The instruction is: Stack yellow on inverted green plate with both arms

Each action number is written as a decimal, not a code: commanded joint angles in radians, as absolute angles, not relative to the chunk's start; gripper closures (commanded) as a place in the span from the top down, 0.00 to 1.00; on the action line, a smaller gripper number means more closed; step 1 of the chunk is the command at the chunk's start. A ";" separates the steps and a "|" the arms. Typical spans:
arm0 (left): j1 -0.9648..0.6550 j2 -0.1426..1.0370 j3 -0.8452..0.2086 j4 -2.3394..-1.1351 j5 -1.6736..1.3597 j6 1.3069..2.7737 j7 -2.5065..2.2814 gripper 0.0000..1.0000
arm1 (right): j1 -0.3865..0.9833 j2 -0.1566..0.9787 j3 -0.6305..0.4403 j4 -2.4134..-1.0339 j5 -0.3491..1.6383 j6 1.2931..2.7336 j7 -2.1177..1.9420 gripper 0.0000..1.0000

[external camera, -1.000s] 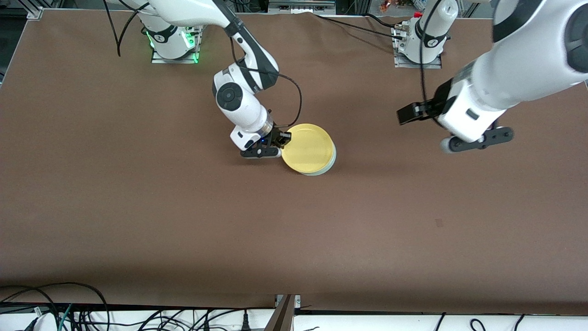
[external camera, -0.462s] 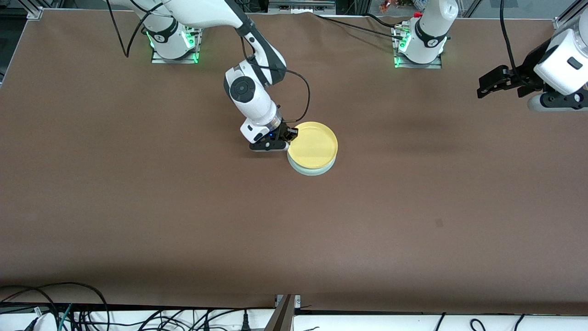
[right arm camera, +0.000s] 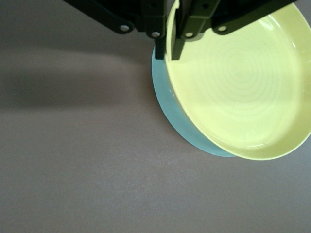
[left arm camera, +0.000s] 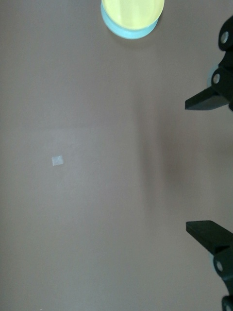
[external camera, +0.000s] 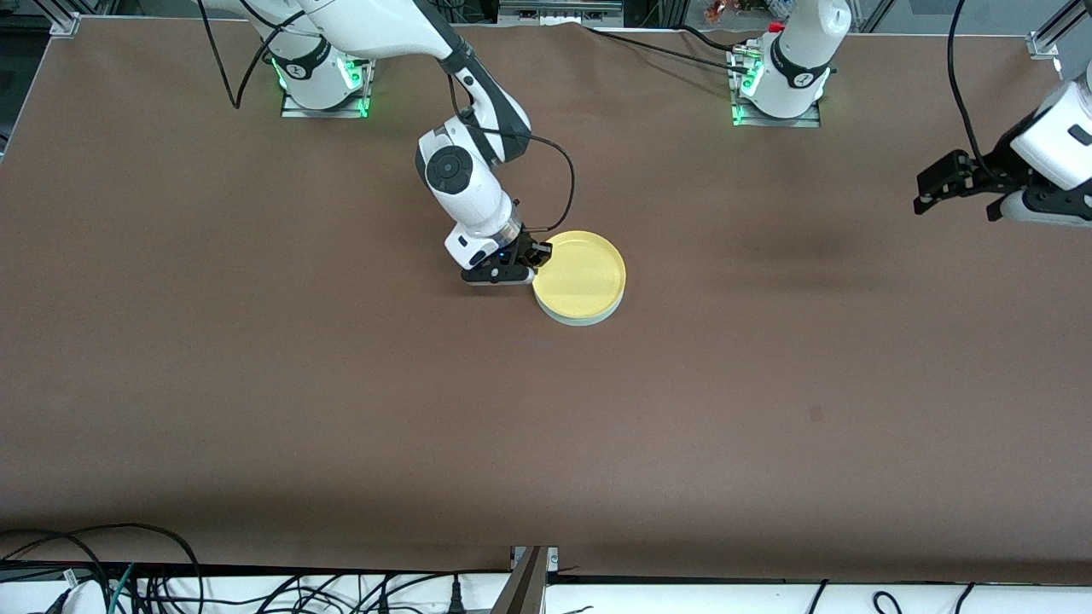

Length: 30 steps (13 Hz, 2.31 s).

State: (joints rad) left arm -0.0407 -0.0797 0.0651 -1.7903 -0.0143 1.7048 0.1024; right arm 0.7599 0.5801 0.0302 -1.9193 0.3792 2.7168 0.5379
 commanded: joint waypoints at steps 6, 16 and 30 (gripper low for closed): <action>-0.028 -0.091 0.052 -1.810 0.012 1.700 0.110 1.00 | 0.727 0.506 -0.197 -1.645 0.359 2.170 0.462 1.00; -0.029 0.015 0.051 -1.644 -0.006 1.629 0.115 1.00 | 0.701 0.488 -0.653 -1.373 0.325 1.522 0.008 1.00; -0.049 0.014 -0.025 -1.641 0.050 1.535 -0.124 1.00 | 0.009 0.020 -0.041 -1.546 0.037 1.511 0.006 1.00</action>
